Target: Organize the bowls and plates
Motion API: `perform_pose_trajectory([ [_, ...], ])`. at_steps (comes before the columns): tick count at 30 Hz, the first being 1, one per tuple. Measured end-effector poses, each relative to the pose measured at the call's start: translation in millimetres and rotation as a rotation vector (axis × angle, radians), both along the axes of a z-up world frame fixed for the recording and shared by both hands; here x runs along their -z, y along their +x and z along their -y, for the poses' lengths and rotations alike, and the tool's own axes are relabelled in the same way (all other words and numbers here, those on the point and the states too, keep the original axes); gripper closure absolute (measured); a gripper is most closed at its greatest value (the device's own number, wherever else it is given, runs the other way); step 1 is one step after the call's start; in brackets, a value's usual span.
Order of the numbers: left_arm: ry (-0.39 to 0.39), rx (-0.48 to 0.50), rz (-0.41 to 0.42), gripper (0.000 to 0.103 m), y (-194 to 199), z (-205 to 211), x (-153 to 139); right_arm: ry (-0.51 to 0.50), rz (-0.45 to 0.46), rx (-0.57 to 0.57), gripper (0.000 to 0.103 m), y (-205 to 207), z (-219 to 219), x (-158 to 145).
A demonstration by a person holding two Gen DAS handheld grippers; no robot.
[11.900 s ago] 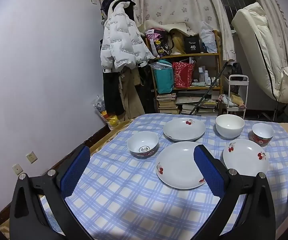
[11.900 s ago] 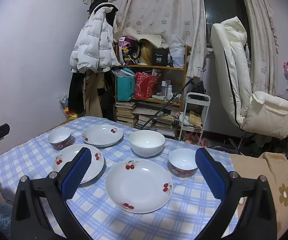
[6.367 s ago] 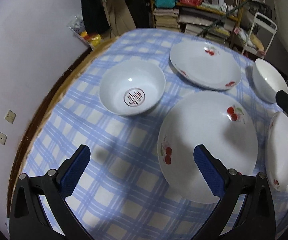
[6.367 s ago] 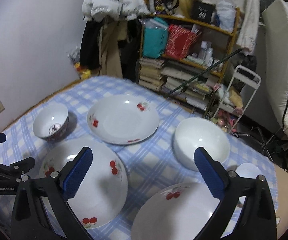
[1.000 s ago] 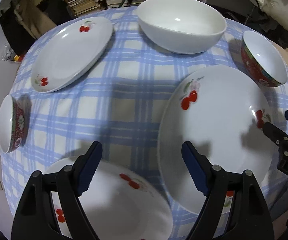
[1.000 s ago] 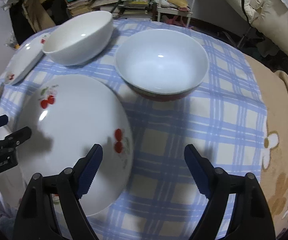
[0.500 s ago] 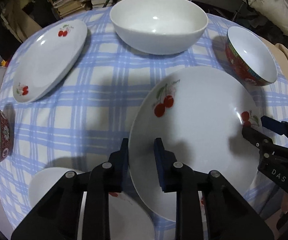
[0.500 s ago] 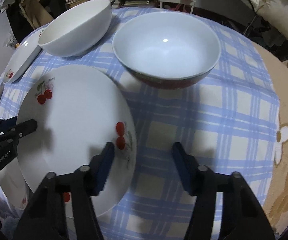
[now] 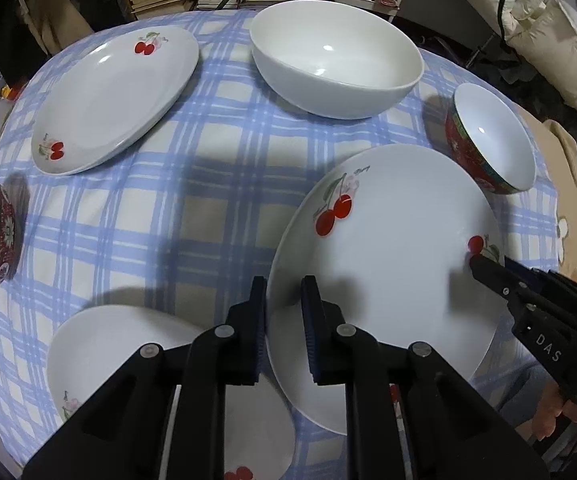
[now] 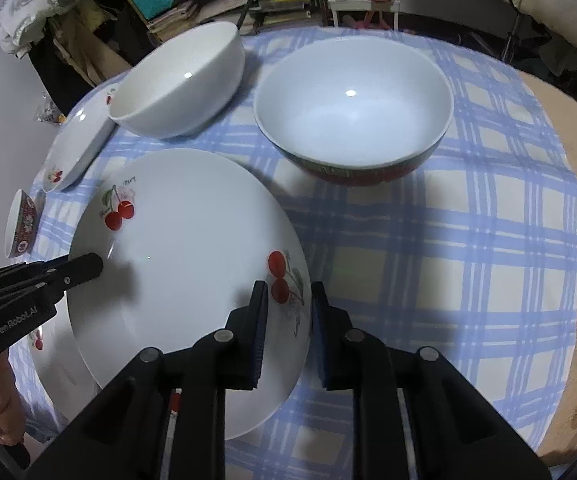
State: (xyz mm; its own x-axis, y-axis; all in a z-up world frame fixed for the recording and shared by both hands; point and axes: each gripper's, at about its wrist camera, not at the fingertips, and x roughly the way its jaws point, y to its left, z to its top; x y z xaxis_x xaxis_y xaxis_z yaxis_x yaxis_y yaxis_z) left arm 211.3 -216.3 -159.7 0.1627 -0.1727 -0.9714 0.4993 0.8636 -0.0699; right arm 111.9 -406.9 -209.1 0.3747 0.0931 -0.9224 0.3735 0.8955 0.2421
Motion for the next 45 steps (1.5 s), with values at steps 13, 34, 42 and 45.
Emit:
perform_pose_trajectory([
  [13,0.007,-0.003,0.075,0.086,-18.7,-30.6,-46.1,0.004,0.109,-0.012,0.081,-10.1,-28.1,-39.2],
  [34,0.08,-0.18,0.119,0.083,-45.8,-149.7,-62.6,0.012,0.207,-0.213,0.081,-5.9,-139.9,-51.0],
  [42,0.065,-0.285,0.087,0.082,-52.9,-183.4,-44.9,-0.064,0.21,-0.284,0.081,-0.7,-177.0,-44.0],
  [45,0.074,-0.3,0.083,0.082,-53.0,-185.2,-37.4,-0.111,0.196,-0.297,0.081,2.2,-184.4,-38.9],
])
